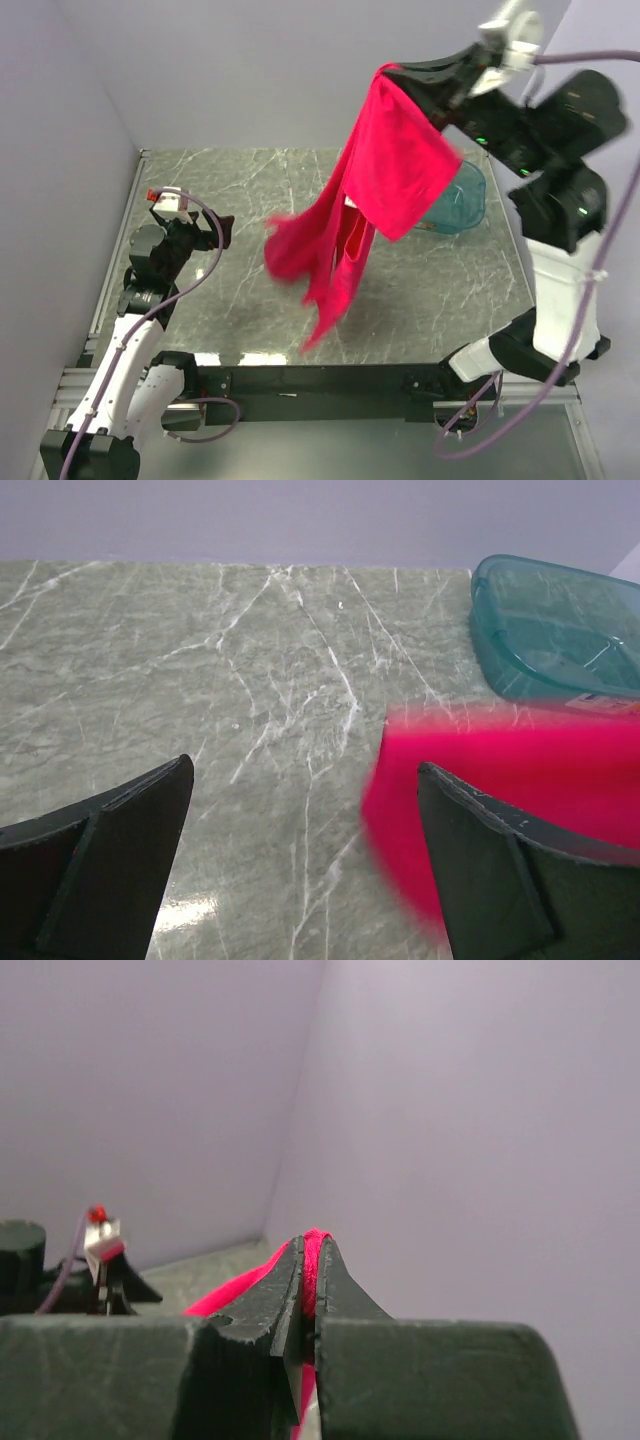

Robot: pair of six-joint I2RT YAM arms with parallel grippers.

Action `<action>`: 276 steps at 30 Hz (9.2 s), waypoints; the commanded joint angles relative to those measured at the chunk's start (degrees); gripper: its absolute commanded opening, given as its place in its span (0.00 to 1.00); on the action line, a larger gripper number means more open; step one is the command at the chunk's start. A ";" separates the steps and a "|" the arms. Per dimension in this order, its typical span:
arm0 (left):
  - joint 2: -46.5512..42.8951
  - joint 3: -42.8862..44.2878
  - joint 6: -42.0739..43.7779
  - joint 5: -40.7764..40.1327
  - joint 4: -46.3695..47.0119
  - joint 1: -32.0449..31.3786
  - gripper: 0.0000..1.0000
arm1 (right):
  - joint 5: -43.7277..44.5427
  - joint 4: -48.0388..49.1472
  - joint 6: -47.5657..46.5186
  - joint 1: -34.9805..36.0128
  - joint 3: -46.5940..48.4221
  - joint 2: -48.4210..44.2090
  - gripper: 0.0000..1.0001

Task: Fold and stack the t-shirts
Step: Move the tshirt to the center of the board, then flatten the tshirt out

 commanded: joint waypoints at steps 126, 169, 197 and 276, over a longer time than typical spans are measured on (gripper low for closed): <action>0.19 0.24 1.92 4.11 2.75 -2.06 1.00 | 38.35 1.90 -9.21 -30.50 -21.40 48.50 0.63; 16.79 -4.85 -27.87 -5.74 -7.82 -18.76 0.91 | 9.95 20.53 4.24 -6.24 -81.09 9.63 0.58; 35.01 5.77 -20.42 -12.30 -6.98 -18.76 0.01 | 2.64 11.22 -3.05 -12.21 -75.21 10.62 0.06; 50.90 16.15 -16.28 -20.50 -14.74 -22.01 0.32 | 6.96 4.89 -16.85 -15.91 -73.09 19.31 0.20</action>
